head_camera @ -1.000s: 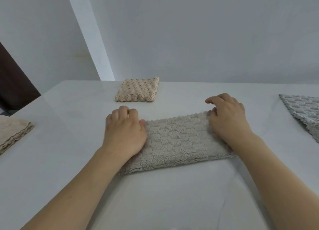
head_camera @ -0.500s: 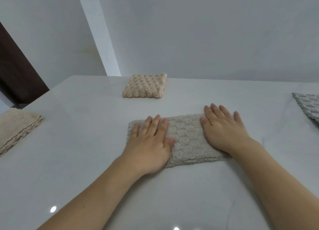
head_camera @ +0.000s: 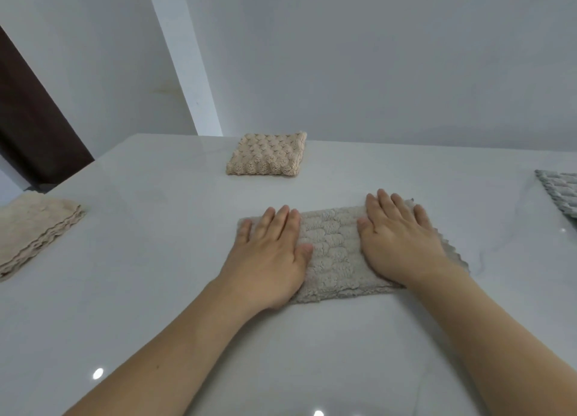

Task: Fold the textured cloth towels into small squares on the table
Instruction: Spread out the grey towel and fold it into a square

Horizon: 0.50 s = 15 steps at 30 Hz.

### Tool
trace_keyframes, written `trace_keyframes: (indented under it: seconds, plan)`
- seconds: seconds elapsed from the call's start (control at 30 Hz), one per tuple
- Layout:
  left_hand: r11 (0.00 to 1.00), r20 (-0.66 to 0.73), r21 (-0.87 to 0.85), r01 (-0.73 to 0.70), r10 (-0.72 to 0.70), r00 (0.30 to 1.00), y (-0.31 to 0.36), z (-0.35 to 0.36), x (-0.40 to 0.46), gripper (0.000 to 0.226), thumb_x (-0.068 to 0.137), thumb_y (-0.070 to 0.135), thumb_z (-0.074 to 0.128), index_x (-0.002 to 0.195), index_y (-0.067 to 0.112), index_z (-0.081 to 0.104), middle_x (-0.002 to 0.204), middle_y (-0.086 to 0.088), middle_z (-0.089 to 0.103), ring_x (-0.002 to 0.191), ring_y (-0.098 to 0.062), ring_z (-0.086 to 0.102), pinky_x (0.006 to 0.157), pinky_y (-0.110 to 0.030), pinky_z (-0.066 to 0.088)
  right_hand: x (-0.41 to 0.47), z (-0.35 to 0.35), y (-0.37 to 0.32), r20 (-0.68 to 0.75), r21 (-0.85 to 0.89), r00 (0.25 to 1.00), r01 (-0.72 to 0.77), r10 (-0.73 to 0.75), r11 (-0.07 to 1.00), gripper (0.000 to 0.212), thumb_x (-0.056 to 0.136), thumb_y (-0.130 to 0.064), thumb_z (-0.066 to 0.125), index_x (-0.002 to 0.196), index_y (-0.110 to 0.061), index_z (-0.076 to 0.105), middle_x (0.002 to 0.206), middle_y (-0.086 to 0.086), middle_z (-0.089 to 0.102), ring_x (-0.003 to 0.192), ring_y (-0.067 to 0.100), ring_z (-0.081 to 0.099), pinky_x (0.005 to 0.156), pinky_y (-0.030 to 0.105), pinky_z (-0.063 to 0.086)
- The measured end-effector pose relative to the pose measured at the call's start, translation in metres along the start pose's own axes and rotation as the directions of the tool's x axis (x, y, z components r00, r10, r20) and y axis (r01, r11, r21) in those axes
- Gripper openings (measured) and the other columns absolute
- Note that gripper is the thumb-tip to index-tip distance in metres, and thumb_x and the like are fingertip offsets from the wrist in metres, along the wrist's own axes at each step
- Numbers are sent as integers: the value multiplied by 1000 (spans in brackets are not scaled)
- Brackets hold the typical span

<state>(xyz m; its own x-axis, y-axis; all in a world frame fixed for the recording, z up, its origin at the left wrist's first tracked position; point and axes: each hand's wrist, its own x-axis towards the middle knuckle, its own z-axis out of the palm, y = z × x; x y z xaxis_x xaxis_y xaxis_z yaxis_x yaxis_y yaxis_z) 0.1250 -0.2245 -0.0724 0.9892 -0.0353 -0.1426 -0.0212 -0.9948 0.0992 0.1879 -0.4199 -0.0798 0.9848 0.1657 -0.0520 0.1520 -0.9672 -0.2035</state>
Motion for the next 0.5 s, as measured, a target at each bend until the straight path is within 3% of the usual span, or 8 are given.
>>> trace_keyframes:
  seconds: [0.13,0.23,0.33,0.5]
  plan:
    - [988,88,57,143,-148,985,-14,-13,-1,63,101,48,7,156,22,-10,164,6,-14,150,-17,-13,121,-48,-7,-1,-12,5,-37,-44,992,-119,117,992,60,101,-38,10,155,-13,6,163,3,-6,149,20,-11,119,49,-8]
    - [996,32,84,32,-35,999,-5,-18,-2,62,103,43,12,156,20,-9,164,3,-16,149,-18,-17,120,-44,-12,-7,-13,-17,-112,-57,993,-46,39,997,60,101,-35,14,154,-10,7,163,4,-7,149,22,-12,118,49,-12]
    - [995,88,25,-96,93,992,-3,-14,2,61,103,47,13,155,29,-13,162,10,-19,148,-11,-19,121,-39,-11,-10,0,-23,-27,9,999,29,-29,1000,59,101,-40,11,155,-17,5,163,0,-3,149,18,-6,120,48,-5]
    - [999,210,50,5,-15,978,-24,-21,5,57,102,51,9,152,40,-14,161,18,-18,149,-9,-14,122,-44,-5,1,-5,1,-2,5,1000,-9,9,1000,57,101,-43,9,155,-25,4,163,-2,-5,149,17,-8,120,46,-6]
